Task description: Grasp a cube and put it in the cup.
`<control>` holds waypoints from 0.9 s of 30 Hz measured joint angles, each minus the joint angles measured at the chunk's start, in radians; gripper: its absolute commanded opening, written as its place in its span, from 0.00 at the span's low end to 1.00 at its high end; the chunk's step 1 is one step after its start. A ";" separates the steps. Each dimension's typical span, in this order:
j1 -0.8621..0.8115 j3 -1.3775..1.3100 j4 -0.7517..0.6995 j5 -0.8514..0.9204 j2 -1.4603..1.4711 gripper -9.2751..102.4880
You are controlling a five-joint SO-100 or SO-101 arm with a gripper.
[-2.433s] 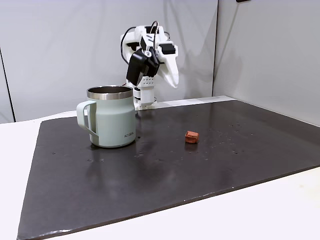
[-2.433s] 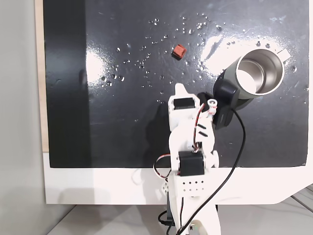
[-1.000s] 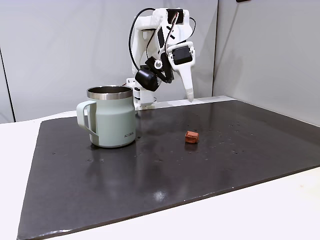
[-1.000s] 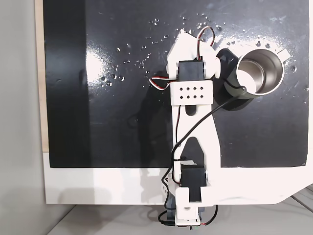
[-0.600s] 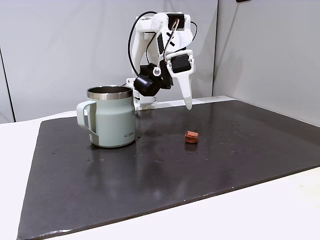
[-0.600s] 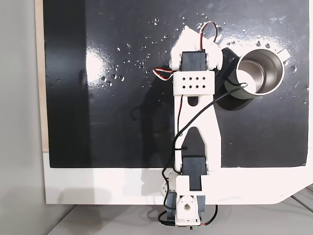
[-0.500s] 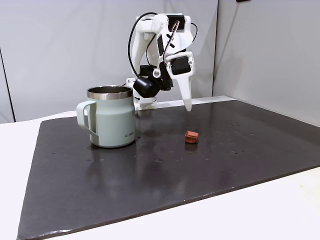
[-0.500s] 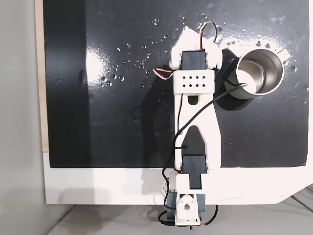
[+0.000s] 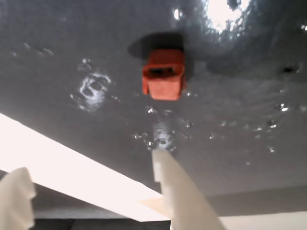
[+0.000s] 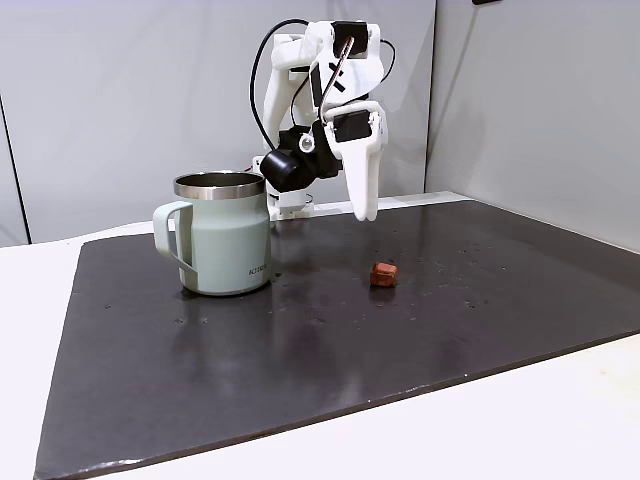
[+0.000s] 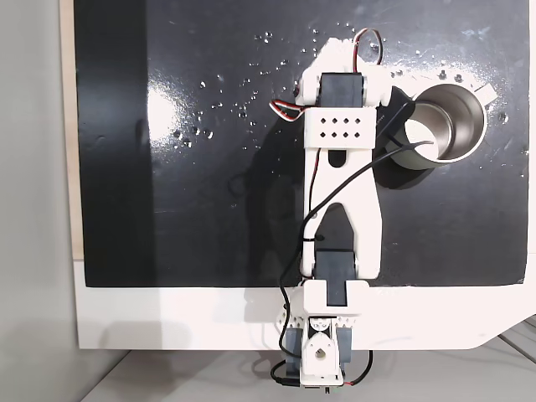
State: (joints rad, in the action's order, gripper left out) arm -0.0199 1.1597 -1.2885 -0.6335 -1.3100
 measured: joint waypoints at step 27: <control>0.048 -0.273 -0.094 0.018 0.307 0.33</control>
State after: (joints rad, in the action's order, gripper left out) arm 0.0276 0.8866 -1.3821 -0.6151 -1.0032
